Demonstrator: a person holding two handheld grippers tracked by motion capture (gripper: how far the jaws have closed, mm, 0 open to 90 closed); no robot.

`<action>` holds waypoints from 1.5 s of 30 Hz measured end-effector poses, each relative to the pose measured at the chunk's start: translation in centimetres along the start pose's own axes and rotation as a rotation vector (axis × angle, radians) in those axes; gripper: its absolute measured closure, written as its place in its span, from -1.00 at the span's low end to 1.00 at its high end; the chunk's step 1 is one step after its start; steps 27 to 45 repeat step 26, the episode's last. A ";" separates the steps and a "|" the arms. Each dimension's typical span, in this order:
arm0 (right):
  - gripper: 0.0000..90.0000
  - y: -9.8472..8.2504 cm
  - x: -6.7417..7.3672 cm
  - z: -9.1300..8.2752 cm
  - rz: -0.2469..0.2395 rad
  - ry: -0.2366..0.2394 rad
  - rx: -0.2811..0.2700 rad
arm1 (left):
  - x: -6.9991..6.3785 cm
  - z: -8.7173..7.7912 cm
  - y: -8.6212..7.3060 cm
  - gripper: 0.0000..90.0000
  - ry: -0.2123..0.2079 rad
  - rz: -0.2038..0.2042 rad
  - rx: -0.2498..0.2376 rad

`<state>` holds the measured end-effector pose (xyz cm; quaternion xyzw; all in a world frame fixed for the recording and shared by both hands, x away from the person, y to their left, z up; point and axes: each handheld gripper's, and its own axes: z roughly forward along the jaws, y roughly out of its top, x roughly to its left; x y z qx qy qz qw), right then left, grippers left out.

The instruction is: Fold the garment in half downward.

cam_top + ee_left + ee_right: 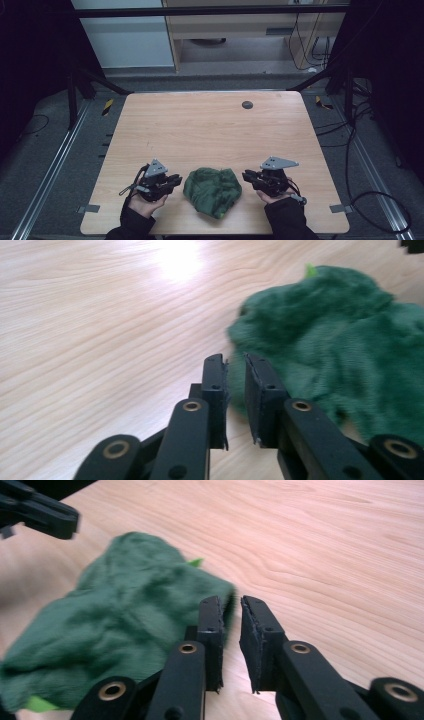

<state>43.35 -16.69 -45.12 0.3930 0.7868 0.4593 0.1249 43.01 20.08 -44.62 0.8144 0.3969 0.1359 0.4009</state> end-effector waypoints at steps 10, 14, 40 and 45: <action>0.42 -0.7 -2.7 -0.9 0.056 -0.135 -0.004 | 2.9 -0.6 -1.0 0.37 0.104 -0.016 0.010; 0.25 -1.0 -3.8 -1.1 0.065 -0.204 0.006 | 4.0 -0.7 -1.4 0.24 0.138 -0.025 0.015; -0.07 -1.9 -5.8 -1.2 0.086 -0.286 0.027 | 7.4 -0.9 -2.5 -0.15 0.221 -0.080 0.016; -0.07 -1.9 -5.8 -1.2 0.086 -0.286 0.027 | 7.4 -0.9 -2.5 -0.15 0.221 -0.080 0.016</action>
